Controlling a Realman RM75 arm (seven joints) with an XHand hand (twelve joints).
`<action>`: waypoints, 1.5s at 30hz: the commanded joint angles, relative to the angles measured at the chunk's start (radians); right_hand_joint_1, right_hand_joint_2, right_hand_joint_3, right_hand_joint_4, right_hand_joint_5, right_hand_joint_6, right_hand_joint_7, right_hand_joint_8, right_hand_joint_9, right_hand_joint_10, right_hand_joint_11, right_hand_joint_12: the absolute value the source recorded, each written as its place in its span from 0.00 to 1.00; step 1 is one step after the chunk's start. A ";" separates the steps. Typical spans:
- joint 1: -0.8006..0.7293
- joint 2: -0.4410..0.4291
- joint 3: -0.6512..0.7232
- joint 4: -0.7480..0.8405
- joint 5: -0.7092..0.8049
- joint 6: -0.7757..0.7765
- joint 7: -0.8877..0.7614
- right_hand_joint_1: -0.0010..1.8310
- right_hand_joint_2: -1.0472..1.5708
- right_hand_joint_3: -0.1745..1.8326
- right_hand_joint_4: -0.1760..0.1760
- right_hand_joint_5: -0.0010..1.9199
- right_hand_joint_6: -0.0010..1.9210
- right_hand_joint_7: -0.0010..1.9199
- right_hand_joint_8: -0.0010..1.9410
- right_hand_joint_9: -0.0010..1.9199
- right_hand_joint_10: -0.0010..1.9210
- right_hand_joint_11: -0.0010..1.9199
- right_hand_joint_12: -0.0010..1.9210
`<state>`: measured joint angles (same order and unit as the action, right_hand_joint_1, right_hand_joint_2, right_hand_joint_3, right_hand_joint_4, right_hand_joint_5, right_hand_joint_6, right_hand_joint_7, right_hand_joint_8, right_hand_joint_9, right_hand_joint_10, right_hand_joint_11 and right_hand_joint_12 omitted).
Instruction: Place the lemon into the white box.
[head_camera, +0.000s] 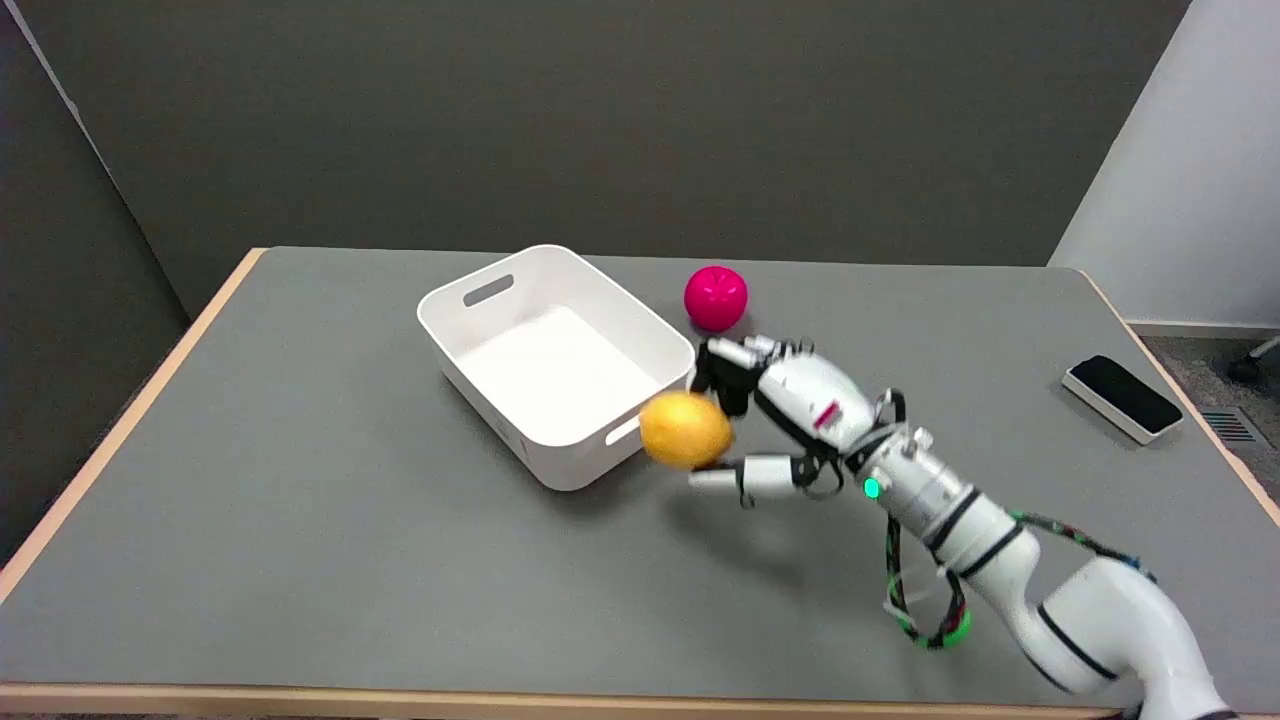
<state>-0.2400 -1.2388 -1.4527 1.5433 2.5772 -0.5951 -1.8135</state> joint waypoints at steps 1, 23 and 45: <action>0.202 0.037 0.035 0.259 0.000 0.193 -0.219 0.60 0.90 0.16 0.06 0.25 0.80 0.33 0.95 0.36 0.79 0.21 0.89; 0.682 -0.065 -0.394 -0.391 0.000 0.314 -0.223 0.63 0.82 0.32 0.05 0.30 0.77 0.39 0.89 0.39 0.84 0.15 1.00; 0.310 -0.087 -0.050 -0.115 0.001 0.108 0.119 0.25 0.62 0.54 0.38 0.00 0.02 0.00 0.00 0.00 0.06 0.00 0.47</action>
<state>0.2810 -1.2852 -1.7381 1.3084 2.5772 -0.3385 -1.9359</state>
